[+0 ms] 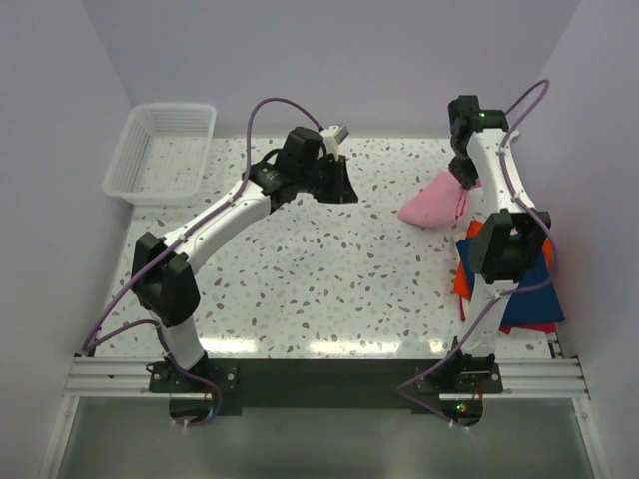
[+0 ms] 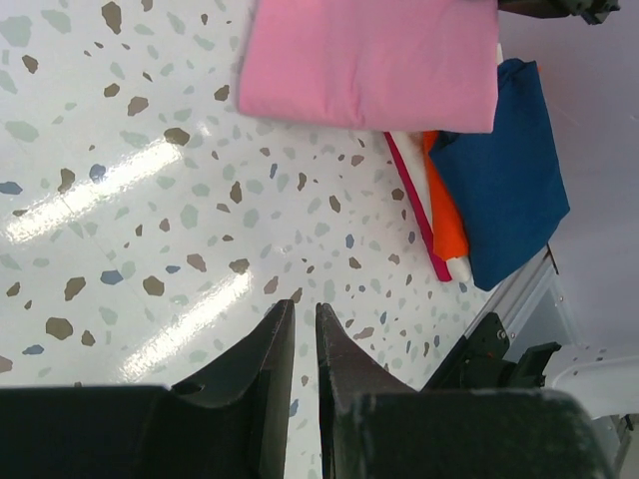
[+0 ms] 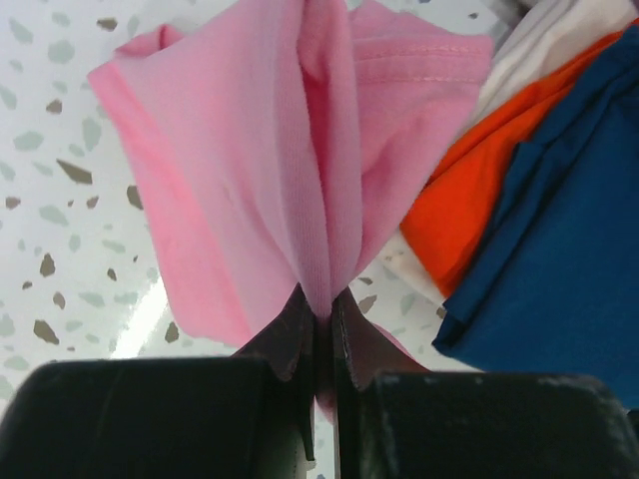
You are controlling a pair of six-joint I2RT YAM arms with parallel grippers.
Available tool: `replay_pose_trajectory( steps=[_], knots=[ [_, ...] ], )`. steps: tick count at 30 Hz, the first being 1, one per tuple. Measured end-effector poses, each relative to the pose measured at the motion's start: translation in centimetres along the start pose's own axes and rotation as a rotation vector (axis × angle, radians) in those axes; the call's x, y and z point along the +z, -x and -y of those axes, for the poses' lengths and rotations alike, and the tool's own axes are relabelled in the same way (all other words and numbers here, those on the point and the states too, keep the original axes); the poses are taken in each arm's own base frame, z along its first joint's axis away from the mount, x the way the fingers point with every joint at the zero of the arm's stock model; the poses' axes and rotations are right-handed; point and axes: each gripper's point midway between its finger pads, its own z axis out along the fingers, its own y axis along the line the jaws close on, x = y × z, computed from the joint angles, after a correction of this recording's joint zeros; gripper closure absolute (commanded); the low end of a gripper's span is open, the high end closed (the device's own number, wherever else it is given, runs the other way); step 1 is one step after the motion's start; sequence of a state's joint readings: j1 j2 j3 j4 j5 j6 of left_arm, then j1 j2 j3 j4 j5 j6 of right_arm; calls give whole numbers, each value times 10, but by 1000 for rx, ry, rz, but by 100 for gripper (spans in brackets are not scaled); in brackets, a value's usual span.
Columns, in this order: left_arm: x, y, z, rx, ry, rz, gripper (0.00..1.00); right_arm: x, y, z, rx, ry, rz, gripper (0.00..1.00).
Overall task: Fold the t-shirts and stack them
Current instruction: Neatly place the folded tshirt to the corner
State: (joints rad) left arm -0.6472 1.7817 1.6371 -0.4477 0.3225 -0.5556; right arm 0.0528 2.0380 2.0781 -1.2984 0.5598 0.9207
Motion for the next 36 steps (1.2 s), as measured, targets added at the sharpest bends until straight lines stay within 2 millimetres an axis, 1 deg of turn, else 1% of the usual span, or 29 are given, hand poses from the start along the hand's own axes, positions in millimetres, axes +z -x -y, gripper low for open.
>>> replay_pose_trajectory(
  steps=[3, 7, 10, 14, 20, 24, 29, 36],
  knots=[
    [-1, 1, 3, 1, -8, -2, 81, 4, 15, 12, 34, -23, 7, 100],
    [-3, 2, 6, 2, -18, -4, 81, 11, 24, 29, 49, -54, -2, 100],
    [-4, 3, 7, 2, -24, -6, 81, 10, 32, 40, 62, -61, 0, 100],
    [-4, 2, 9, 2, -32, -11, 81, -1, 48, 57, 90, -47, 19, 100],
    [-4, 1, 10, 1, -37, -16, 81, -30, 77, 87, 150, -13, 80, 100],
    [-4, 0, 10, 1, -39, -17, 81, -43, 88, 101, 177, 1, 109, 100],
    [-4, 0, 10, 1, -39, -17, 81, -55, 92, 108, 183, 20, 124, 100],
    [-4, 0, 11, 1, -43, -20, 81, -70, 104, 110, 195, 62, 154, 100]
  ],
)
